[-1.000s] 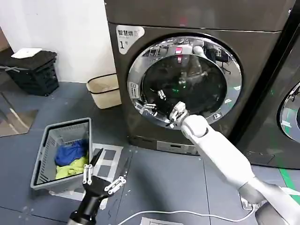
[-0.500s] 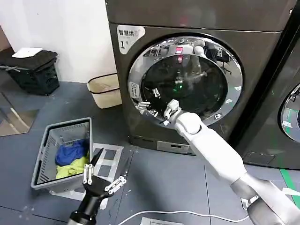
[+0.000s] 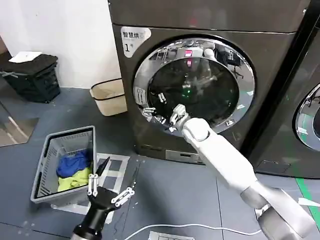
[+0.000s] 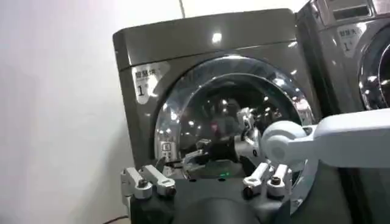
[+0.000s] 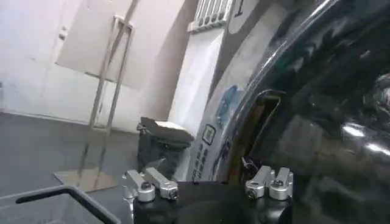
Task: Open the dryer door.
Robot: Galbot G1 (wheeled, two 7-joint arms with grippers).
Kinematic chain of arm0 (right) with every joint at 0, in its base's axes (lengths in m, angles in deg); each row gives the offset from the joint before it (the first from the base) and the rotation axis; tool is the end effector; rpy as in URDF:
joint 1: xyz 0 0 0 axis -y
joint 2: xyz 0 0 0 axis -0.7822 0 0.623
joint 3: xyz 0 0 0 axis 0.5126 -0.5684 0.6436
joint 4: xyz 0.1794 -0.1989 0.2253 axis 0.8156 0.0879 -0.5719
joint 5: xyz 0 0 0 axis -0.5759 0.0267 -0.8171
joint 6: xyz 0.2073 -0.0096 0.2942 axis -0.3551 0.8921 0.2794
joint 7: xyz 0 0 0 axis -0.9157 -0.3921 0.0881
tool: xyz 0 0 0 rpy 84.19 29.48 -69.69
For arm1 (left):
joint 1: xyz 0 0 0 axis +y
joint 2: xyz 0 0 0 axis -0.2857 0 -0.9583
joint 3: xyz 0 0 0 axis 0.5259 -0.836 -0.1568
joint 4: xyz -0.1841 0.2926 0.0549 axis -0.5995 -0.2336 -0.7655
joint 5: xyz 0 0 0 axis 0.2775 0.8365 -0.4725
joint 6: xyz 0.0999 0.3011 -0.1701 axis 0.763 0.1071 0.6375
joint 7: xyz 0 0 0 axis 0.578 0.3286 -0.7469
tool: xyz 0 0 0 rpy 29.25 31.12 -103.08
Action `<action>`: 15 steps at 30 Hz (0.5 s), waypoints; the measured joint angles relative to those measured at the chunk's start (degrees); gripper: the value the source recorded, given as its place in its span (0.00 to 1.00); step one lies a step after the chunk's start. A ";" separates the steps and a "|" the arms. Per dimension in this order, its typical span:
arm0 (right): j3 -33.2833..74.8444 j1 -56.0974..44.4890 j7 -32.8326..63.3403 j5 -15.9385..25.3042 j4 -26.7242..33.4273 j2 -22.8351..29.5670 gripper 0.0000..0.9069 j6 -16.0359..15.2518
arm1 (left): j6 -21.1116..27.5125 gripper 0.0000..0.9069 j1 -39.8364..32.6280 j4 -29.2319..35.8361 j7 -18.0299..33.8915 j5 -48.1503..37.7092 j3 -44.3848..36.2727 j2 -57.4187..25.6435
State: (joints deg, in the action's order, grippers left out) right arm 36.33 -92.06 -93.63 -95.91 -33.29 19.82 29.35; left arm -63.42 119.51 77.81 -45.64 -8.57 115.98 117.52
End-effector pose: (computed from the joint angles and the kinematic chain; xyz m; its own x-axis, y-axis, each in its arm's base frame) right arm 0.5546 0.1094 -0.1816 -0.6286 -0.7741 -0.0752 -0.7290 0.6201 -0.2898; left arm 0.1077 0.0110 -0.2229 -0.9353 0.2870 -0.2069 0.2423 0.9457 0.2167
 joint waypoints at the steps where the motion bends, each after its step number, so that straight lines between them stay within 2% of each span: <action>1: -0.04 0.06 -0.55 -0.12 -0.02 -0.07 1.00 -0.01 | 0.00 1.00 0.02 0.00 0.00 -0.04 0.03 -0.03; 6: -0.66 0.08 -3.76 -0.93 -0.67 -0.75 1.00 0.58 | -0.01 1.00 -0.03 0.00 0.00 -0.23 0.19 -0.14; 15: -1.84 -0.28 -10.48 -5.18 -3.18 -3.15 1.00 2.04 | 0.19 1.00 -0.42 -0.17 -0.06 -0.77 0.71 -0.18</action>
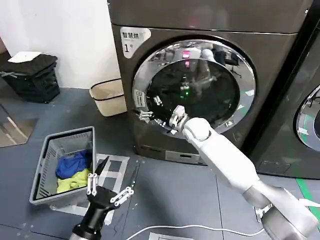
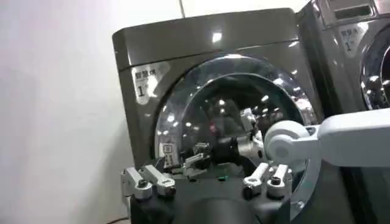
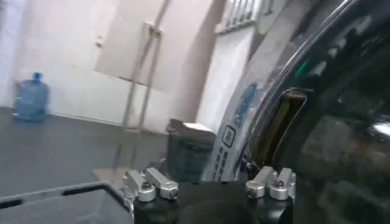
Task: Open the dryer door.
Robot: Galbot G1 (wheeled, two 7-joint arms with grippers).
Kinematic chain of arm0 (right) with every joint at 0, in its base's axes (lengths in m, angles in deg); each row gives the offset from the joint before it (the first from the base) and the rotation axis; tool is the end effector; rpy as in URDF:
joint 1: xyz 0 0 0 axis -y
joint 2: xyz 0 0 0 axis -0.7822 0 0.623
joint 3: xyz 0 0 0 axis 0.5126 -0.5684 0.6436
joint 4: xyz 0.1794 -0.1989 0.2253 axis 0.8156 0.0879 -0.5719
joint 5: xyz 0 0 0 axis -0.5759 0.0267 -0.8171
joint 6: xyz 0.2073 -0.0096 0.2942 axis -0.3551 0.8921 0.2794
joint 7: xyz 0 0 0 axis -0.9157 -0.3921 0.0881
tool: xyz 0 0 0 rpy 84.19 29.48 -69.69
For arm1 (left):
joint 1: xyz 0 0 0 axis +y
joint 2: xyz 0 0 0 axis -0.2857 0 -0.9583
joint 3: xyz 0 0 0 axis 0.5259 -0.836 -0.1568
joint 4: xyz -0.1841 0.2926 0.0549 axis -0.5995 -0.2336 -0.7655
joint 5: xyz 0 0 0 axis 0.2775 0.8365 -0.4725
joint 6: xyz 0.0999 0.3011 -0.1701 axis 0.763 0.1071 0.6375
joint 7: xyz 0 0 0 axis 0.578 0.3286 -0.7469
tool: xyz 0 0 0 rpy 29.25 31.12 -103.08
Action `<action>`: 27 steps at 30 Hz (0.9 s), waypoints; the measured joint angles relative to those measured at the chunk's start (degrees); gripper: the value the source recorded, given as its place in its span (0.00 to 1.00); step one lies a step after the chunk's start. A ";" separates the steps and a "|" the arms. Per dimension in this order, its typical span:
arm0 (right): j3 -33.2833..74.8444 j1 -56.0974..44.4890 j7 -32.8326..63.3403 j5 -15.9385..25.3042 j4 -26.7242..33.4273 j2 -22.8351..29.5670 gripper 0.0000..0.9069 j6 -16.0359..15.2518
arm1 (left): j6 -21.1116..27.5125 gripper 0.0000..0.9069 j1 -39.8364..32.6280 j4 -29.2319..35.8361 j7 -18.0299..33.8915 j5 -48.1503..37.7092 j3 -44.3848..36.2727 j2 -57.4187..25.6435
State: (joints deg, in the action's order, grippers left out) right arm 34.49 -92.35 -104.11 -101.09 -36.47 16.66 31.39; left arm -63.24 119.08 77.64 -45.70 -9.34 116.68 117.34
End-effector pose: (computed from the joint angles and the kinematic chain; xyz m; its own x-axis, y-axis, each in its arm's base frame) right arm 0.5452 0.0973 -0.1811 -0.4552 -0.8878 -0.0676 -0.8472 0.4553 -0.2737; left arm 0.1096 0.0142 -0.2229 -0.9365 0.2817 -0.2090 0.2369 0.9474 0.2154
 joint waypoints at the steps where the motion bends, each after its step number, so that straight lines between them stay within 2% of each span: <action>1: -0.07 -0.03 -0.49 -0.50 -0.25 -0.23 1.00 0.32 | 0.06 1.00 -0.08 -0.05 -0.04 -0.16 0.23 -0.01; 14: -0.77 -1.12 -8.05 -5.18 -4.67 -4.90 1.00 1.05 | 2.39 1.00 -1.38 0.23 -1.68 -4.86 3.59 -0.84; 21: -1.48 -2.16 -12.12 -8.13 -7.70 -7.94 1.00 2.81 | 4.54 1.00 -2.64 0.79 -3.52 -10.88 7.75 -2.12; 27: -1.84 -2.65 -13.88 -9.66 -10.92 -10.56 1.00 2.39 | 7.34 1.00 -5.10 -0.01 -3.72 -17.09 12.31 -3.61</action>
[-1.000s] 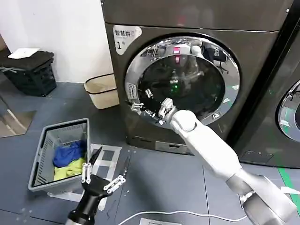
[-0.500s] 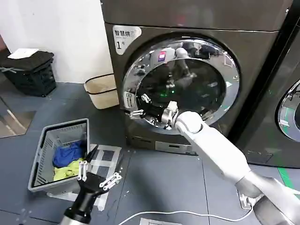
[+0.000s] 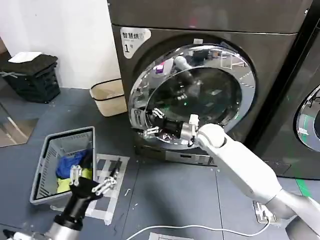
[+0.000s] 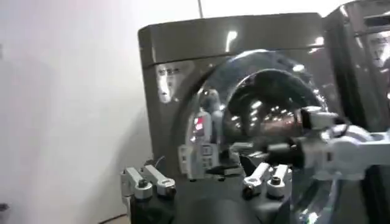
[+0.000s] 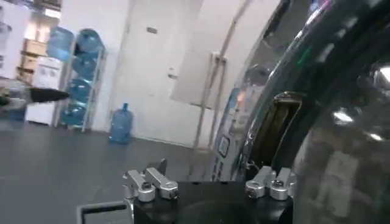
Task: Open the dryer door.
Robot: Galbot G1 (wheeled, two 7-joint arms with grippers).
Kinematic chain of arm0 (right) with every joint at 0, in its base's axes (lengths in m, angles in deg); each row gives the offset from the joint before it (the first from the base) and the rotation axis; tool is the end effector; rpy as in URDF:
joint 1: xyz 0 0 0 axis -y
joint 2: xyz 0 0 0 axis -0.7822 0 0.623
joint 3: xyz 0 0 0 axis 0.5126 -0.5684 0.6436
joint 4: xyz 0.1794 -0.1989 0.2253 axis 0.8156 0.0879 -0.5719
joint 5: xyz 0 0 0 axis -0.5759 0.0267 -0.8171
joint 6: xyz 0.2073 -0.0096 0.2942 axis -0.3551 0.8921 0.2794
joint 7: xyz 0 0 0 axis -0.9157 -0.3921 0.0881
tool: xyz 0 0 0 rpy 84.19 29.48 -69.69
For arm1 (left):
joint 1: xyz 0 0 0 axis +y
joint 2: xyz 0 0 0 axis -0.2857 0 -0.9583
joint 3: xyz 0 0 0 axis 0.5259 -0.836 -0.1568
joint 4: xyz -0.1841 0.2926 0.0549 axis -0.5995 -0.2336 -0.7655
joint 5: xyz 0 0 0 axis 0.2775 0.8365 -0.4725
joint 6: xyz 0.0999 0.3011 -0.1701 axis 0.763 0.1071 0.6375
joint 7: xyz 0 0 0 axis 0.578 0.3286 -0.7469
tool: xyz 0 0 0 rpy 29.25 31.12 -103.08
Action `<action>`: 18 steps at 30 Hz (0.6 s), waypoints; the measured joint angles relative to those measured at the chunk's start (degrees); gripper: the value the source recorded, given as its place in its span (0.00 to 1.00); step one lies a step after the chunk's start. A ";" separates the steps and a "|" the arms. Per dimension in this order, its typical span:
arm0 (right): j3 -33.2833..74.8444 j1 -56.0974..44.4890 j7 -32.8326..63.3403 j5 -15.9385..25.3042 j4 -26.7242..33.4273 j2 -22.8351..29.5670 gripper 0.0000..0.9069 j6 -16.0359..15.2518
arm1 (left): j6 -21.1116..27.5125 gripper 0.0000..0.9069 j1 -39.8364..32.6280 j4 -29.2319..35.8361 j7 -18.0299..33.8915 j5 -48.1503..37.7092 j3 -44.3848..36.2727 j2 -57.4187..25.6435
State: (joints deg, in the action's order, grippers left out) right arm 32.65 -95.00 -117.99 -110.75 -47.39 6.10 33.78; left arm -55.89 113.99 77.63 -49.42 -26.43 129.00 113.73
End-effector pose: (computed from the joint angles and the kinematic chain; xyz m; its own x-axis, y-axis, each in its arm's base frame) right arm 0.5094 0.0481 -0.1770 -0.1919 -0.9788 -0.0724 -0.9454 0.2041 -0.2541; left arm 0.1299 0.0686 -0.2008 -0.9493 0.2330 -0.2110 0.2101 0.9696 0.1255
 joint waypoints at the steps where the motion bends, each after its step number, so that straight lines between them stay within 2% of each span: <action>1: -0.14 0.00 -0.43 -0.28 -0.54 -0.39 1.00 0.02 | 0.20 1.00 -0.51 -0.08 0.02 -0.78 0.63 -0.22; 8: -1.26 0.00 -7.00 -5.68 -1.57 -2.43 1.00 3.46 | 0.76 1.00 -2.76 -1.65 -0.28 -3.37 4.40 -2.91; 18: 0.06 -0.26 -19.31 -9.10 -2.70 -4.88 1.00 3.60 | 2.37 1.00 -6.07 -4.13 -1.15 -6.93 6.75 -7.04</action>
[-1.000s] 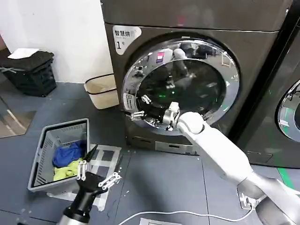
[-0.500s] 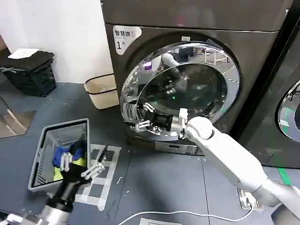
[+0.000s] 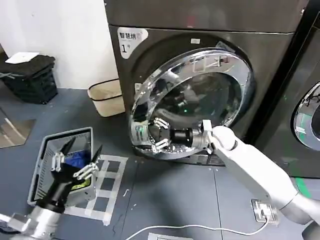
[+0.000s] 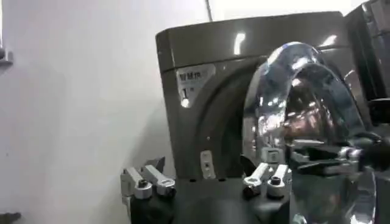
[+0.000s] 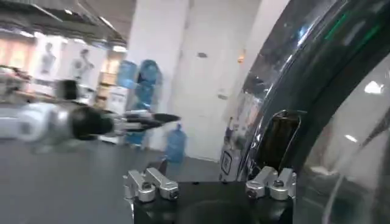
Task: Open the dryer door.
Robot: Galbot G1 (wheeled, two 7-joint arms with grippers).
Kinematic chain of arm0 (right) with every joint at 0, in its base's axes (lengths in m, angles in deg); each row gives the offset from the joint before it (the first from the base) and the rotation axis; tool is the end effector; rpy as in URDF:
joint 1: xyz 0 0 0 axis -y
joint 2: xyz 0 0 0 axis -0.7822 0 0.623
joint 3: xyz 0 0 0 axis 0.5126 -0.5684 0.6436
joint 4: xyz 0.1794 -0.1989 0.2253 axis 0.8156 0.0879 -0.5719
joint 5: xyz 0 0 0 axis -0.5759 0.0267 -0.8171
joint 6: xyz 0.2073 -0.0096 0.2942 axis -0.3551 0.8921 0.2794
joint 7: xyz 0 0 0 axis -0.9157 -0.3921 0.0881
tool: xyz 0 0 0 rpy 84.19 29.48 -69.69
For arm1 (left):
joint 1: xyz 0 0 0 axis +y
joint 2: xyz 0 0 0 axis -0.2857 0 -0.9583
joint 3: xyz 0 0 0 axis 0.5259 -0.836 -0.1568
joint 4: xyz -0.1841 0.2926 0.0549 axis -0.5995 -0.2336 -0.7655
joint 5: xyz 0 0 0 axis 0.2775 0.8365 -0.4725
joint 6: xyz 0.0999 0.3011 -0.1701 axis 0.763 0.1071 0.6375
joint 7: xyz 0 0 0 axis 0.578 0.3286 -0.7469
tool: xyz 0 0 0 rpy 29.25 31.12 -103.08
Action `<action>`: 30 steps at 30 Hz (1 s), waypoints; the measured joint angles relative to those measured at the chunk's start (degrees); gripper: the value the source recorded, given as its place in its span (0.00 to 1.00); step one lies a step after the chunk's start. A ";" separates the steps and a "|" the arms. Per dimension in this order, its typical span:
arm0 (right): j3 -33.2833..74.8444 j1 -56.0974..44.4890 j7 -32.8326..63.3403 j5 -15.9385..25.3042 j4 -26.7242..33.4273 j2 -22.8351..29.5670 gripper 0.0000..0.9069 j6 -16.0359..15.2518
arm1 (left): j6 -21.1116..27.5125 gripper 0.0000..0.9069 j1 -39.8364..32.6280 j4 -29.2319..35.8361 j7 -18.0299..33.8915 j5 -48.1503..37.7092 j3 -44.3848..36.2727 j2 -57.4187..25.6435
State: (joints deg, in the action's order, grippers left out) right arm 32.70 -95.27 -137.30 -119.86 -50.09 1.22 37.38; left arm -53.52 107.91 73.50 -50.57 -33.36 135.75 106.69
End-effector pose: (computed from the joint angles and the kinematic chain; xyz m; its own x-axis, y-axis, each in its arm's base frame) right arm 0.5020 0.0168 -0.1707 0.1258 -0.9864 -0.1062 -0.9619 -0.0951 -0.2562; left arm 0.1591 0.1133 -0.1901 -0.9437 0.2418 -0.2256 0.2052 0.9632 0.1738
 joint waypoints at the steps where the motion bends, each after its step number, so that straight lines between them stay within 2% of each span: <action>1: 0.20 -0.09 -0.79 -0.20 -0.24 -0.26 1.00 -0.08 | 0.34 1.00 -0.49 -0.40 -0.02 -0.44 0.08 -0.53; 10: 1.30 -1.26 -7.26 -1.84 -3.14 -3.33 1.00 -1.05 | 2.31 1.00 -5.33 -3.54 -0.32 -3.45 -0.80 -5.18; 18: 2.91 -2.85 -12.85 -3.23 -6.16 -6.63 1.00 -1.15 | 3.56 1.00 -12.40 -7.85 -0.60 -5.79 -3.60 -9.60; 30: 6.99 -5.39 -15.73 -4.94 -8.33 -11.02 1.00 0.61 | 4.19 1.00 -23.35 -15.67 -1.79 -6.83 -9.88 -12.84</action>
State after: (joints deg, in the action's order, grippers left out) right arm 39.69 -100.66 -153.03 -124.80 -58.42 -9.80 37.99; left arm -49.33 84.56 57.83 -52.36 -40.19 125.87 93.85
